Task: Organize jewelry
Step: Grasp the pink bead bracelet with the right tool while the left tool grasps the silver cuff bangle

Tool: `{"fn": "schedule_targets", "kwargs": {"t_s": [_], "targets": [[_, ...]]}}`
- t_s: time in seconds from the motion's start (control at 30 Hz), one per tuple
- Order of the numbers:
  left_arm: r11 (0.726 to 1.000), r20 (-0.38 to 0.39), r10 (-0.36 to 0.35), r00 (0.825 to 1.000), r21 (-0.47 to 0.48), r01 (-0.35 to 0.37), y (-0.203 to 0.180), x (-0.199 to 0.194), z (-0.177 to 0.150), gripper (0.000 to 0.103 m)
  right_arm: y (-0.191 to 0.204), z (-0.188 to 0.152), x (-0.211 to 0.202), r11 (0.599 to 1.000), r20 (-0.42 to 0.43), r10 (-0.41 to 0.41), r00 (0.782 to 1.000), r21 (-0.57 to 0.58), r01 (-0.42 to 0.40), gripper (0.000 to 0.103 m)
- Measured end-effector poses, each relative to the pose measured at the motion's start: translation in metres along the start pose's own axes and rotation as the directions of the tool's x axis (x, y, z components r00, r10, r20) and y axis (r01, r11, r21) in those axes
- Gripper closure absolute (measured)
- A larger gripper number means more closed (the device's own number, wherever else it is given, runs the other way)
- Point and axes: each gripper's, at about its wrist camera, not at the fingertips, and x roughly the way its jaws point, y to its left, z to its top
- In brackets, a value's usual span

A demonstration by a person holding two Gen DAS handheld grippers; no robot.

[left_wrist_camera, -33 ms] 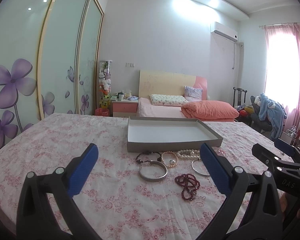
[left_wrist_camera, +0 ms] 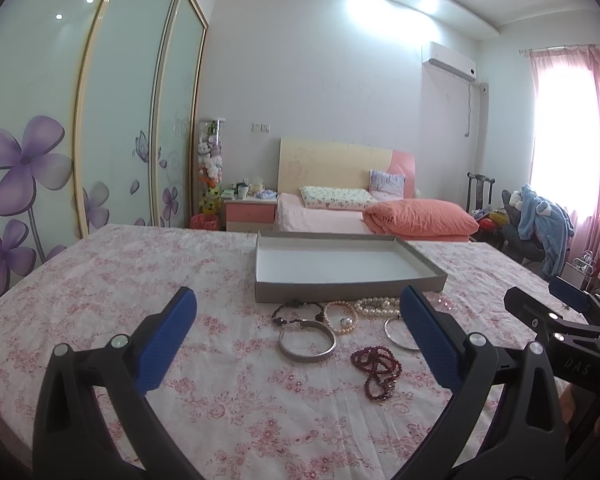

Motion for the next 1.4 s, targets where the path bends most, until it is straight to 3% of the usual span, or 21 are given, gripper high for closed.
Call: {"fn": "schedule_targets", "kwargs": {"t_s": [0.23,0.4,0.57,0.83,0.9,0.97,1.23,1.4], "targets": [[0.999,-0.152,0.035,0.988,0.02,-0.033,0.007,0.043,0.002,0.004,-0.017,0.003,0.047,1.0,-0.186,-0.024,0.982,-0.005,0.023,0.002],[1.0,-0.31,0.022,0.95,0.013,-0.018,0.016,0.082,-0.001,0.004,-0.031,0.003,0.099,0.999,-0.37,-0.052,0.928,-0.021,0.048,0.002],[0.999,-0.412,-0.002,0.911,-0.03,-0.012,0.03,0.115,-0.011,0.004,-0.049,-0.002,0.145,0.997,-0.482,-0.07,0.874,0.005,0.083,0.032],[1.0,-0.48,0.019,0.877,0.009,-0.016,0.024,0.144,-0.019,0.004,-0.061,-0.008,0.182,0.986,-0.558,-0.114,0.822,0.036,0.161,0.06],[1.0,-0.495,0.021,0.869,0.021,-0.012,0.021,0.149,-0.02,0.004,-0.06,-0.008,0.186,0.984,-0.547,-0.143,0.825,0.012,0.178,0.069],[0.999,-0.507,0.024,0.861,0.035,-0.007,0.017,0.154,-0.021,0.004,-0.058,-0.008,0.182,0.984,-0.536,-0.152,0.83,0.0,0.18,0.085],[0.998,-0.579,0.038,0.815,0.068,0.002,0.001,0.183,-0.027,0.005,-0.068,-0.01,0.18,0.982,-0.53,-0.141,0.836,0.031,0.185,0.087],[0.997,-0.615,0.053,0.787,0.072,-0.011,-0.006,0.197,-0.034,0.019,-0.071,-0.008,0.183,0.983,-0.532,-0.13,0.837,0.044,0.18,0.086]]}}
